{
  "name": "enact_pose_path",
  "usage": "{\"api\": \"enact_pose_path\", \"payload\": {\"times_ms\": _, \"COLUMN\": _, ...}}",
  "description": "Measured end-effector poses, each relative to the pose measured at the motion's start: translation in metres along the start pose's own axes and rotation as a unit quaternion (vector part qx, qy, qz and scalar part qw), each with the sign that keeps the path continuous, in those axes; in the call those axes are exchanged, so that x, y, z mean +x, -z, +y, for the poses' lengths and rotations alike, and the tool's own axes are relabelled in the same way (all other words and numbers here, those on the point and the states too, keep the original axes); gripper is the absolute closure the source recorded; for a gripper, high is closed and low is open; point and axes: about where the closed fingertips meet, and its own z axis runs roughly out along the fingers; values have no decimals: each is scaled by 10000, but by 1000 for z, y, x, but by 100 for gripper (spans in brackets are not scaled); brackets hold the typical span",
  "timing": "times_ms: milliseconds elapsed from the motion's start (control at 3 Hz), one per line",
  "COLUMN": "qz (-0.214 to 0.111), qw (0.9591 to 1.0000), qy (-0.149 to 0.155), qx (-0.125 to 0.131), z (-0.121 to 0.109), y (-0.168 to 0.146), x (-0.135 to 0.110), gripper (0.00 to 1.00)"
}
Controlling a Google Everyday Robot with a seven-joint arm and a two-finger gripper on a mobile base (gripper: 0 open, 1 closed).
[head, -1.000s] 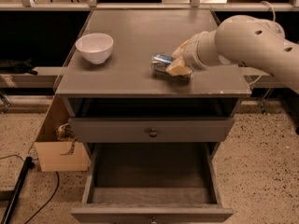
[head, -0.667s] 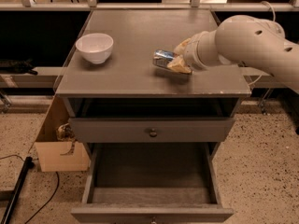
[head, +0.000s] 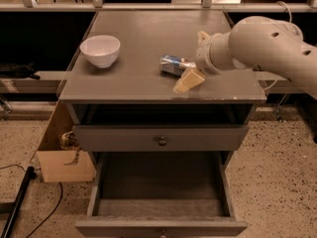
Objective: Pick redbull can from middle drawer and place on counter
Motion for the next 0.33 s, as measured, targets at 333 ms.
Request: {"api": "enact_pose_path", "payload": {"times_ms": 333, "qz": 0, "qw": 10000, "qy": 0, "qx": 0, "z": 0, "y": 0, "x": 0, "gripper": 0}}
